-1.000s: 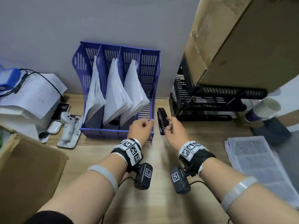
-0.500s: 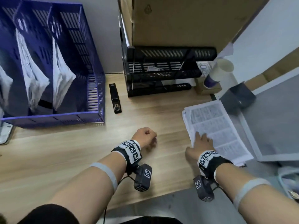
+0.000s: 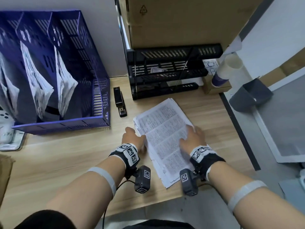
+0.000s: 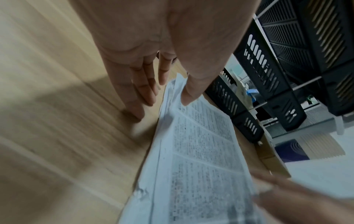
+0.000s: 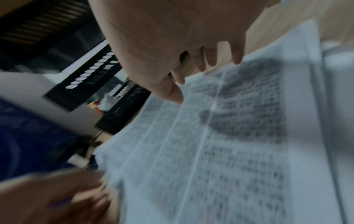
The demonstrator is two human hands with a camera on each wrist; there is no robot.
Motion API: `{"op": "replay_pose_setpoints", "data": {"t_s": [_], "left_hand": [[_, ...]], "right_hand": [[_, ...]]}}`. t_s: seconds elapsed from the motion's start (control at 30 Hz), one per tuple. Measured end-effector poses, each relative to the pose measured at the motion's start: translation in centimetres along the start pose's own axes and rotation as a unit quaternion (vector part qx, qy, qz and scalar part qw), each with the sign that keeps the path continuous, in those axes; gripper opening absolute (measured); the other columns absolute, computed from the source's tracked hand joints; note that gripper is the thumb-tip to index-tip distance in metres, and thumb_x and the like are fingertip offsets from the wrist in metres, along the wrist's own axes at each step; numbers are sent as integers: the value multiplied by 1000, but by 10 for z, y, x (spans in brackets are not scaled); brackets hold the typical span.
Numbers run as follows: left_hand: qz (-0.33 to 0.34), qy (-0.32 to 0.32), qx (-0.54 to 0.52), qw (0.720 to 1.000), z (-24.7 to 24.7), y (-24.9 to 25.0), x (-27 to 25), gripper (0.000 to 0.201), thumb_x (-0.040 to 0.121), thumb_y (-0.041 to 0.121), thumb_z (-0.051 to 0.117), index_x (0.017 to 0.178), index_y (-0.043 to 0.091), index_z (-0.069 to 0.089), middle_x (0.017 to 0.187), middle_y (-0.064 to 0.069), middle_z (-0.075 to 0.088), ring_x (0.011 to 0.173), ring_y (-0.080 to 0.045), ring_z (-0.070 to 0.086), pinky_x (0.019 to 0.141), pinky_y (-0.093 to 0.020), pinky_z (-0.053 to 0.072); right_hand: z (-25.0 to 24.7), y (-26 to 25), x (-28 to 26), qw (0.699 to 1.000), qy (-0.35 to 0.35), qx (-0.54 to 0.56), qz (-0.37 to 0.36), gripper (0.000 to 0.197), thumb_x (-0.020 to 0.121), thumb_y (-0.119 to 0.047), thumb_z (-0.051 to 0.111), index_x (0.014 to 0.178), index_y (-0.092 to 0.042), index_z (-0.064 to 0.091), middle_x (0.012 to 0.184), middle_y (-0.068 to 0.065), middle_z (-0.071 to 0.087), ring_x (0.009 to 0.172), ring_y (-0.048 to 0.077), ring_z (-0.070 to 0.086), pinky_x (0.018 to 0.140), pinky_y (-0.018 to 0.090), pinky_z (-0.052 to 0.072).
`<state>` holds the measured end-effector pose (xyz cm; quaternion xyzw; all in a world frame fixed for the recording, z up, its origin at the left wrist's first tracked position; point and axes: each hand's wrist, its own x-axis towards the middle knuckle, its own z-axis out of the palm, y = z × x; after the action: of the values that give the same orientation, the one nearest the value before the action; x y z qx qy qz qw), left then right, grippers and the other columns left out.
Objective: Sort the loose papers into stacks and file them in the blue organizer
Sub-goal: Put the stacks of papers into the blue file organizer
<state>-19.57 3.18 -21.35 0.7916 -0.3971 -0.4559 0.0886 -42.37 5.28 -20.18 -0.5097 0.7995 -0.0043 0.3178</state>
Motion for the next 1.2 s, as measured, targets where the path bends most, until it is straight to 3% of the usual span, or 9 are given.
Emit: {"op": "replay_pose_setpoints", "data": {"t_s": [0.17,0.4,0.53,0.67,0.8,0.97,1.03,1.1,1.2], "left_hand": [[-26,-55,-40,997,4,4,4,58,77,36,76,121,4,55,111,-11,69,95,-33,67,72,-35,53],[19,-126,-135,983,5,0,0,28,81,21,72,106,11,66,101,-6,71,93,-28,68,86,-37,55],[107,-174,-241,949,-27,14,-12,34,75,22,80,107,15,72,104,-8,77,98,-30,73,93,-52,56],[218,-115,-238,939,-64,49,-20,34,65,21,85,96,13,74,100,-13,76,97,-34,72,88,-54,58],[280,-41,-236,929,-91,60,-18,43,63,29,86,103,19,73,104,-9,76,100,-28,72,90,-53,57],[263,-12,-204,943,-85,39,-23,22,83,22,75,102,10,75,100,-11,76,100,-29,70,88,-38,58],[263,-13,-209,942,-80,32,-21,22,97,10,56,101,2,76,102,-7,77,107,-23,65,86,-20,55],[258,-79,-209,940,-72,23,-15,30,94,13,59,122,11,69,121,0,72,119,-14,63,98,-26,52],[251,-19,-173,952,-74,17,-16,24,91,26,66,107,9,73,98,-6,74,90,-21,68,79,-32,55]], "right_hand": [[1,8,6,998,-6,-9,69,71,78,-37,59,141,-13,37,134,17,43,125,36,44,102,46,46],[30,-1,-4,995,-34,89,43,59,55,-53,53,102,-19,62,99,1,66,90,22,65,82,36,57],[-11,-24,-11,942,-1,333,48,45,78,-14,67,118,-16,44,107,3,59,89,19,62,69,30,53],[-56,-62,-12,893,46,447,-22,42,82,-7,62,120,-21,52,103,-3,67,99,22,67,88,42,55],[-78,-94,-24,866,117,480,-68,26,83,-4,58,108,-11,63,98,4,72,93,20,69,82,41,55],[-58,-96,-42,908,101,404,-46,22,88,-1,57,108,-7,64,94,4,65,83,18,63,55,11,44],[-49,-90,-39,937,97,335,-23,29,90,-11,60,118,-6,62,106,11,65,90,20,60,65,18,42],[-42,-82,-34,941,103,321,11,40,86,-27,68,119,-7,59,116,14,64,102,29,62,78,28,44],[-35,-77,-30,941,115,312,57,48,69,-40,79,98,-17,49,112,16,60,95,33,63,86,44,54]]}}
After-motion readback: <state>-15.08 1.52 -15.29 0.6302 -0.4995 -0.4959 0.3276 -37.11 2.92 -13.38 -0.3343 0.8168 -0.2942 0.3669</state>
